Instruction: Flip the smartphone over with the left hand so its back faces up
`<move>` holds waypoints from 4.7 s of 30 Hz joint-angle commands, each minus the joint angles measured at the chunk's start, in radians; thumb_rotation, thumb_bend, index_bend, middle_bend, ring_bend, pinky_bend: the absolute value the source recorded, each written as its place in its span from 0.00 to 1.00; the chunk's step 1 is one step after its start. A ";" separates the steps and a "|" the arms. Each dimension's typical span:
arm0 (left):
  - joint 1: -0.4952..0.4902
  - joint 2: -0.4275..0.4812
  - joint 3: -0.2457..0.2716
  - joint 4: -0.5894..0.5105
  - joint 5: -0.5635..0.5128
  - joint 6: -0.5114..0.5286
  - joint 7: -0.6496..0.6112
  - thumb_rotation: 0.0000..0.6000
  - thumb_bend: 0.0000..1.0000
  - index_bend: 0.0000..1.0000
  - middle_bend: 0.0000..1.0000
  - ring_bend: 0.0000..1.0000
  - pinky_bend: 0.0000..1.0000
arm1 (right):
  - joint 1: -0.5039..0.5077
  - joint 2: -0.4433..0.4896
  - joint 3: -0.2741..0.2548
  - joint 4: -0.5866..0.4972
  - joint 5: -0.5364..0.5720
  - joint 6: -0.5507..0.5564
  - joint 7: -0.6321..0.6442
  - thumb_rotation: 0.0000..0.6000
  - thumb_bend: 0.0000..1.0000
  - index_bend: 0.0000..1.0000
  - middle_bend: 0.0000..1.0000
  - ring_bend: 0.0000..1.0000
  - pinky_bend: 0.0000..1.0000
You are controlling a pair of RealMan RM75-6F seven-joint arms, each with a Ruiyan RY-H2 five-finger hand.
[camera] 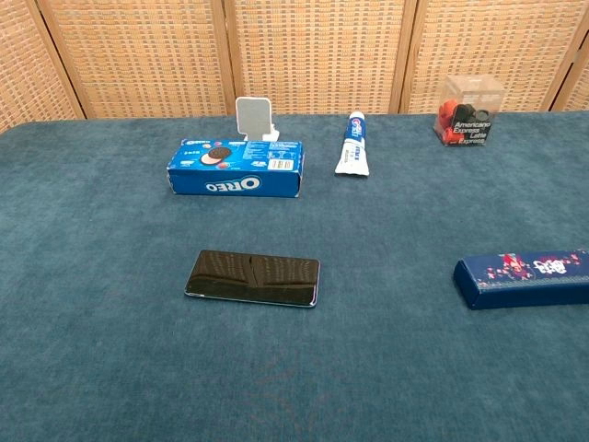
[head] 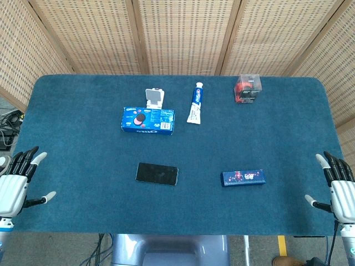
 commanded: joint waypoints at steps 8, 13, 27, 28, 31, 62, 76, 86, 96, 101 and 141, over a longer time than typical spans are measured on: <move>-0.031 -0.014 -0.015 -0.014 0.042 -0.054 0.036 1.00 0.00 0.00 0.00 0.00 0.00 | 0.000 0.000 -0.001 0.003 0.008 -0.008 0.005 1.00 0.00 0.05 0.00 0.00 0.00; -0.143 -0.098 -0.039 -0.009 0.132 -0.176 0.084 1.00 0.00 0.00 0.00 0.00 0.00 | 0.001 0.001 0.003 0.003 0.015 -0.012 0.010 1.00 0.00 0.05 0.00 0.00 0.00; -0.385 -0.489 -0.170 0.135 -0.102 -0.565 0.429 1.00 0.16 0.17 0.00 0.00 0.00 | 0.016 -0.017 0.017 0.042 0.073 -0.063 0.000 1.00 0.00 0.05 0.00 0.00 0.00; -0.397 -0.512 -0.177 0.154 -0.123 -0.579 0.449 1.00 0.19 0.19 0.00 0.00 0.00 | 0.016 -0.018 0.017 0.043 0.075 -0.066 0.000 1.00 0.00 0.05 0.00 0.00 0.00; -0.426 -0.563 -0.192 0.204 -0.157 -0.599 0.494 1.00 0.24 0.22 0.00 0.00 0.00 | 0.019 -0.020 0.018 0.047 0.079 -0.073 0.000 1.00 0.00 0.05 0.00 0.00 0.00; -0.514 -0.758 -0.192 0.416 -0.256 -0.640 0.491 1.00 0.29 0.23 0.00 0.00 0.00 | 0.031 -0.026 0.026 0.070 0.103 -0.107 0.013 1.00 0.00 0.05 0.00 0.00 0.00; -0.544 -0.775 -0.198 0.440 -0.278 -0.642 0.506 1.00 0.55 0.32 0.00 0.00 0.00 | 0.031 -0.025 0.026 0.071 0.104 -0.108 0.019 1.00 0.00 0.05 0.00 0.00 0.00; -0.579 -0.759 -0.235 0.422 -0.323 -0.644 0.567 1.00 0.68 0.35 0.00 0.00 0.00 | 0.032 -0.027 0.025 0.072 0.103 -0.112 0.015 1.00 0.00 0.05 0.00 0.00 0.00; -0.632 -0.757 -0.283 0.410 -0.407 -0.664 0.656 1.00 0.67 0.35 0.00 0.00 0.00 | 0.036 -0.032 0.024 0.078 0.110 -0.125 0.009 1.00 0.00 0.05 0.00 0.00 0.00; -0.690 -0.784 -0.331 0.452 -0.436 -0.688 0.670 1.00 0.64 0.28 0.00 0.00 0.00 | 0.040 -0.036 0.023 0.080 0.114 -0.133 0.001 1.00 0.00 0.05 0.00 0.00 0.00; -0.184 -0.036 -0.095 -0.170 -0.168 -0.126 0.300 1.00 0.00 0.00 0.00 0.00 0.00 | 0.031 -0.014 0.011 0.035 0.060 -0.093 0.020 1.00 0.00 0.06 0.00 0.00 0.00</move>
